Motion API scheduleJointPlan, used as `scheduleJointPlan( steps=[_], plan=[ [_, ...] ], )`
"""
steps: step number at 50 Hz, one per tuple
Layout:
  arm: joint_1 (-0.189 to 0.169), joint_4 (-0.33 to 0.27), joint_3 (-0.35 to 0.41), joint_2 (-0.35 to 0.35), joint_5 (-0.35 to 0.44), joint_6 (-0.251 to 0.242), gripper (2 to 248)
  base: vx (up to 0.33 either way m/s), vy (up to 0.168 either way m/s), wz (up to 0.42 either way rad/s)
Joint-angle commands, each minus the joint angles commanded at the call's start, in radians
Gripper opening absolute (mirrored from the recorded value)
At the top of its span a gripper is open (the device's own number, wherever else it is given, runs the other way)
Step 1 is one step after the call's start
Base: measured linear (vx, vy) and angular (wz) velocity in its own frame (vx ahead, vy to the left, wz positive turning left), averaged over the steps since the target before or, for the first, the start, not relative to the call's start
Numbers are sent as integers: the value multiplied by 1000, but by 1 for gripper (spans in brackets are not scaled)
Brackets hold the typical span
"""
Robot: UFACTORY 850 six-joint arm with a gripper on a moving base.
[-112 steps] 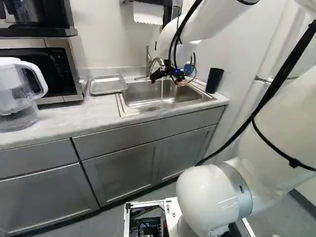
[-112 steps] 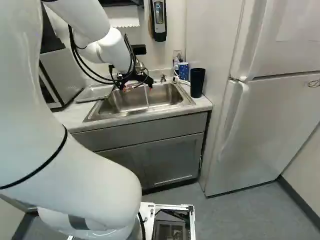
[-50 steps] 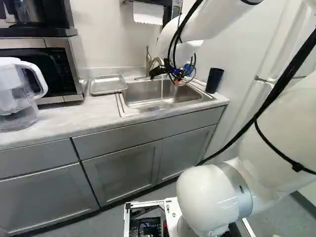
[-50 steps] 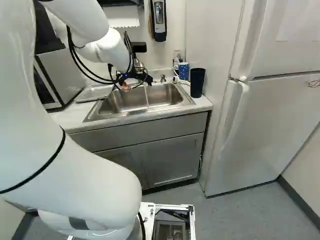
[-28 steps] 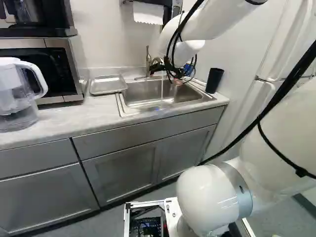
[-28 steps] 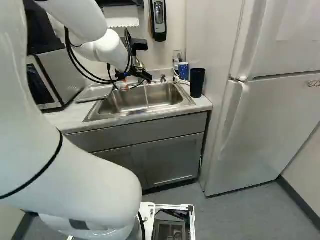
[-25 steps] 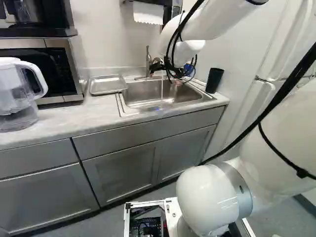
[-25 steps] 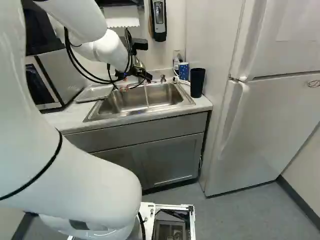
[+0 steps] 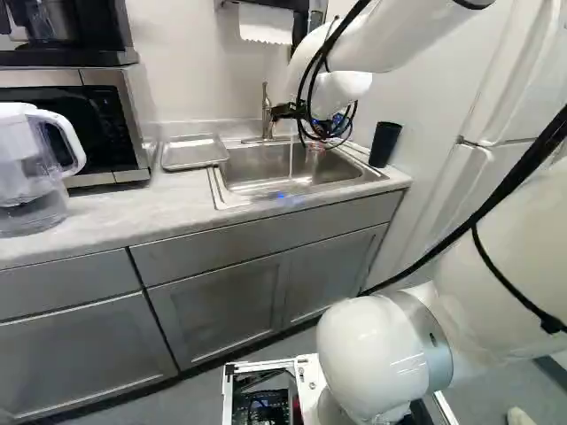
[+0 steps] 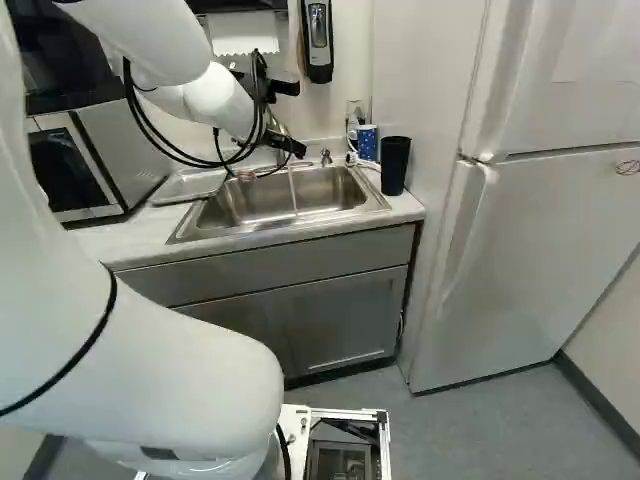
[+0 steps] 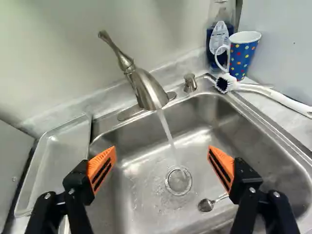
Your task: Rinse the cup and place it in the tray
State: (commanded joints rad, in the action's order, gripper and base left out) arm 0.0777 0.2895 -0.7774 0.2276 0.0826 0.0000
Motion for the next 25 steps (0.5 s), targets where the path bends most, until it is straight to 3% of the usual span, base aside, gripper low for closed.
scheduleJointPlan(
  steps=[25],
  plan=[
    [-26,110,2,2,106,0,247,0,0,0]
  ],
)
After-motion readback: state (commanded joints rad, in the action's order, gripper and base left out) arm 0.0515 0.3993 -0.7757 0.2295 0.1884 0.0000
